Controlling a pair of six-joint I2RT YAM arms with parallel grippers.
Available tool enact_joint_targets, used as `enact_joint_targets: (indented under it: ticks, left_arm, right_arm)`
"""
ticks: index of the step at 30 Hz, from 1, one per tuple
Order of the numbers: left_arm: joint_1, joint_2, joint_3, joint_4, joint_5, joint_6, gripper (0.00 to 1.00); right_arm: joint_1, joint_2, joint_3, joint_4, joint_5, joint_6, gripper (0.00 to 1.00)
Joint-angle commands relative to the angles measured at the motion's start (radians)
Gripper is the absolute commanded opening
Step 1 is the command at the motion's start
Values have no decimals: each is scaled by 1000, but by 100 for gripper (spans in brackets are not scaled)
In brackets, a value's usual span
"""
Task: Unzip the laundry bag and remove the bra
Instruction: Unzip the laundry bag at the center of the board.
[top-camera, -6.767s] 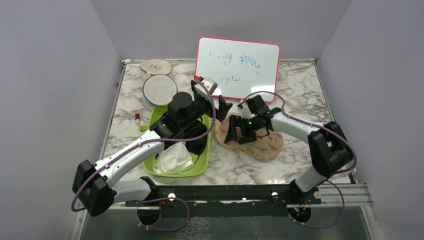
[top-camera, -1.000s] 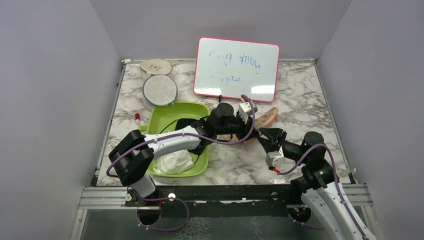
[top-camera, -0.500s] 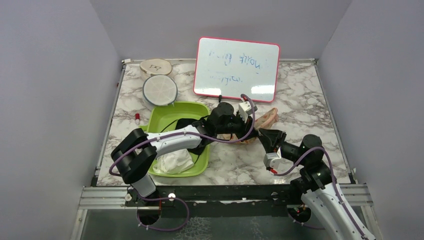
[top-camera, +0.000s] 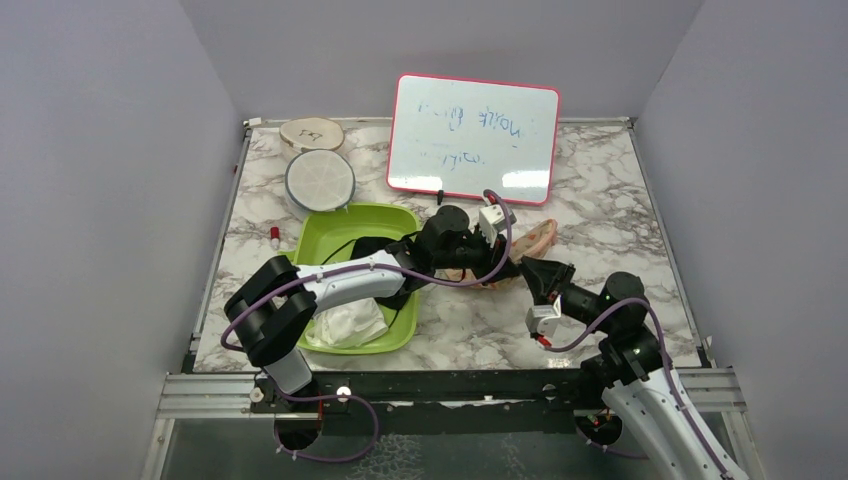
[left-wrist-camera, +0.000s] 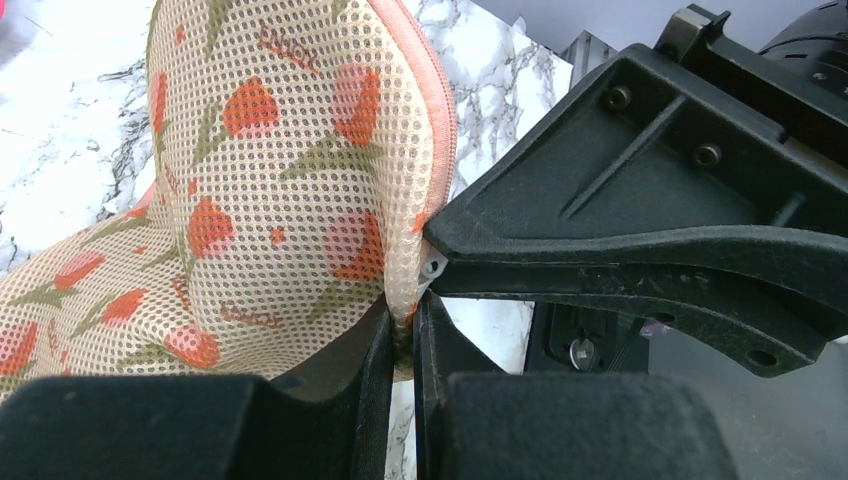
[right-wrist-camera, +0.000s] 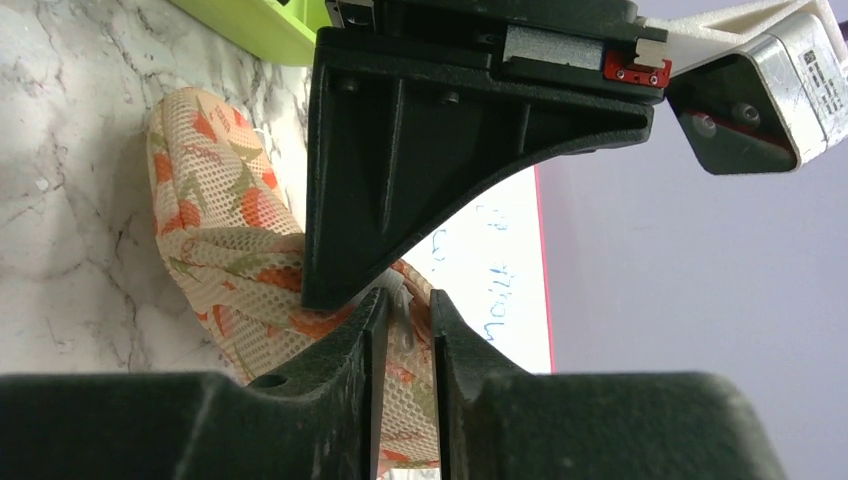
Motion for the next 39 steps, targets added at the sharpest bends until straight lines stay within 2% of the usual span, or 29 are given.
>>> enact_joint_targets:
  ticks: [1,5,8,15,19,20,23,25,32,39]
  left_arm:
    - [-9,2,39,38,65,-18,0]
    - [-9,2,39,38,64,-15,0]
    - [-11,0,38,38,62,-9,0]
    - [-9,-1,43,5,31,60,0]
    - [-11,-6,52,-35,-5,109,0]
    - [-11,-7,55,-41,-6,117,0]
    - [-12,-11,56,-43,-2,124,0]
    - [-14,-11,58,-42,6,129,0]
    - [-28,-15,62,-62,-3,170,0]
    - [-34,-32,61,-76,-34,208,0]
  right_arm:
    - [3,-15,-8,15,41,-18,15]
    - [3,-19,-13,12,43,-23,12]
    - [2,-25,-17,14,64,-27,1]
    - [3,-20,15,-5,103,36,1]
    - [3,-16,48,-85,76,49,1]
    - [4,-17,50,-98,70,47,1]
    - [3,-36,28,-82,68,50,14]
    - [3,-38,14,-48,70,58,19]
    - [2,-5,25,-21,118,75,19]
    - [3,-18,24,-101,97,25,18]
